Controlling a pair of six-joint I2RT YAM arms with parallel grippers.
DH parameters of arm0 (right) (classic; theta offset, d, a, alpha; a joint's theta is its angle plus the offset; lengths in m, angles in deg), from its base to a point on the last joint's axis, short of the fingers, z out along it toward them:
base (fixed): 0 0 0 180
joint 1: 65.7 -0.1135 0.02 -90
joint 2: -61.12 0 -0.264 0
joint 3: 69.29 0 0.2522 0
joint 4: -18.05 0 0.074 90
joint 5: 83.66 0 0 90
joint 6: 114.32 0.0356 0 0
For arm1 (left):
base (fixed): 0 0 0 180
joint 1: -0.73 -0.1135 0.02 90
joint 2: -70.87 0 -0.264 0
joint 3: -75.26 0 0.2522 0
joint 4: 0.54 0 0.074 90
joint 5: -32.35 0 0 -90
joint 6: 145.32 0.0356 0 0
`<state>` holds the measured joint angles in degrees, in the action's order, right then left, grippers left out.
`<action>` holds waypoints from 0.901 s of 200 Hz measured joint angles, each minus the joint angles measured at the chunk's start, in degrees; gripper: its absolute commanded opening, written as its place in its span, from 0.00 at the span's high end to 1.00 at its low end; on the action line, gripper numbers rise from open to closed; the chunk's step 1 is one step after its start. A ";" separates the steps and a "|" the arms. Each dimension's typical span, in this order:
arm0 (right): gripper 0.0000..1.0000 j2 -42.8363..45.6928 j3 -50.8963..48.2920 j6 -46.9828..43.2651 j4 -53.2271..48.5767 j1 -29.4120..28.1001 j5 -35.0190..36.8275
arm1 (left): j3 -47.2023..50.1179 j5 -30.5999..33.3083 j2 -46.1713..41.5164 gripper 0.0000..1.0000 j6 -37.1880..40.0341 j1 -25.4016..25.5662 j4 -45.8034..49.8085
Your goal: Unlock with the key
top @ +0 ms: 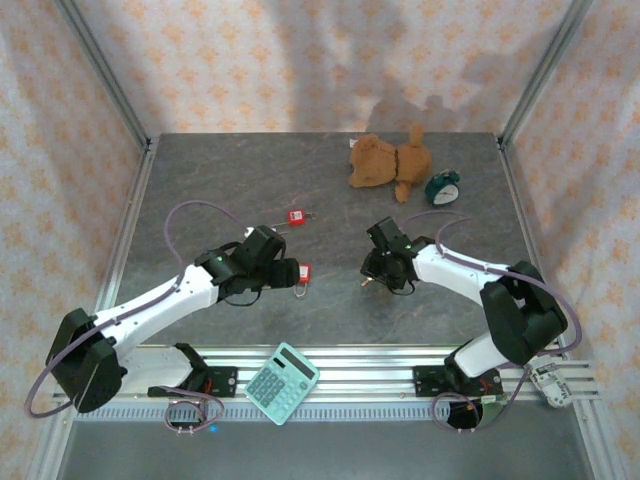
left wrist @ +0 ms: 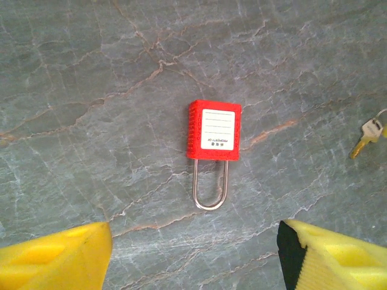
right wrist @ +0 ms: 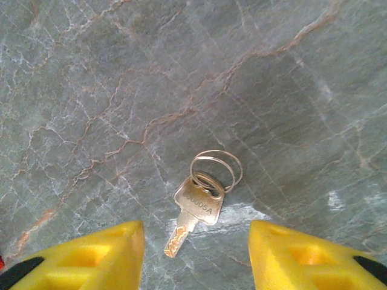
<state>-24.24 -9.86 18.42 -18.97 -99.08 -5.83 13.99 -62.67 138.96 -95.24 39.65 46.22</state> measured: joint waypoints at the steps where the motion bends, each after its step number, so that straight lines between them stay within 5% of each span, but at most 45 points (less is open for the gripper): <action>1: 0.50 -0.02 -0.07 0.13 0.15 -0.07 -0.09 | 0.00 0.02 -0.15 0.27 -0.11 0.00 0.02; 132: 0.51 -10.47 8.85 0.96 8.46 -4.70 -4.63 | 4.61 2.51 -5.14 0.27 -2.73 0.00 -0.44; 180: 0.59 -6.75 14.01 -4.24 -0.31 -4.83 1.55 | 4.61 2.51 -5.22 0.27 -2.93 0.00 -0.61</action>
<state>-30.99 4.15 14.18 -19.28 -103.91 -4.27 18.61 -60.15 133.74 -98.17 39.65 45.60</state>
